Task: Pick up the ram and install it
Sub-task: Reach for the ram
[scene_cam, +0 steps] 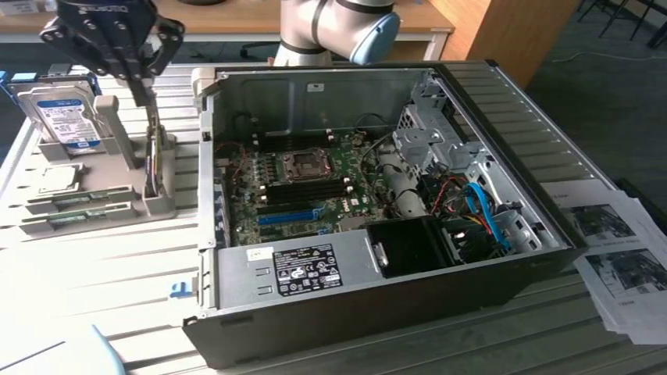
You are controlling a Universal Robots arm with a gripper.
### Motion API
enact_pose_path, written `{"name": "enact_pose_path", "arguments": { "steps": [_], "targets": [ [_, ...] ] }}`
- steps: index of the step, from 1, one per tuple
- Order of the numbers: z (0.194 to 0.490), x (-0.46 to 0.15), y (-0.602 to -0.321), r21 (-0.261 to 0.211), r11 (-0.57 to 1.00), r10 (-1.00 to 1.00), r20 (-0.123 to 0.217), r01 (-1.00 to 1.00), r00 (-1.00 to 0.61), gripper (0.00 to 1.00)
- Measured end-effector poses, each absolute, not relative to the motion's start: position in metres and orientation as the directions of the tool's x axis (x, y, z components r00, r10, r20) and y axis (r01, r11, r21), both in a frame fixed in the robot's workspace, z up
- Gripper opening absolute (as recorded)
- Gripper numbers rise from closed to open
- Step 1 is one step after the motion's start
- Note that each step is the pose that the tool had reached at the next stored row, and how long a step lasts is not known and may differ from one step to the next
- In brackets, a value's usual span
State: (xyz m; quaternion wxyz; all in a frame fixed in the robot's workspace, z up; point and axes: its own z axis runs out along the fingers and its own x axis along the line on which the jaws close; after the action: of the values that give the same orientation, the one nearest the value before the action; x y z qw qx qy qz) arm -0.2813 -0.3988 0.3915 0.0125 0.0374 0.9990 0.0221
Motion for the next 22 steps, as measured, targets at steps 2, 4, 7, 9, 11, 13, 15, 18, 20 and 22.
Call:
{"name": "enact_pose_path", "arguments": {
  "steps": [2, 4, 7, 9, 11, 13, 15, 18, 20, 22],
  "targets": [
    [0.391, -0.288, -0.399, 0.045, 0.996, 0.075, -0.023, 0.074, -0.997, 0.09],
    [0.391, -0.295, -0.399, 0.045, 0.996, 0.075, -0.023, 0.074, -0.997, 0.09],
    [0.391, -0.306, -0.399, 0.045, 0.996, 0.075, -0.023, 0.074, -0.997, 0.09],
    [0.391, -0.313, -0.399, 0.045, 0.996, 0.075, -0.023, 0.074, -0.997, 0.09],
    [0.391, -0.320, -0.399, 0.045, 0.996, 0.075, -0.023, 0.074, -0.997, 0.09],
    [0.391, -0.328, -0.399, 0.045, 0.996, 0.075, -0.023, 0.074, -0.997, 0.09],
    [0.390, -0.335, -0.399, 0.045, 0.996, 0.075, -0.023, 0.074, -0.997, 0.09],
    [0.390, -0.347, -0.399, 0.045, 0.996, 0.075, -0.023, 0.074, -0.997, 0.09],
    [0.390, -0.355, -0.399, 0.045, 0.996, 0.075, -0.023, 0.074, -0.997, 0.09],
    [0.390, -0.363, -0.399, 0.045, 0.996, 0.075, -0.023, 0.074, -0.997, 0.09]
  ]
}}
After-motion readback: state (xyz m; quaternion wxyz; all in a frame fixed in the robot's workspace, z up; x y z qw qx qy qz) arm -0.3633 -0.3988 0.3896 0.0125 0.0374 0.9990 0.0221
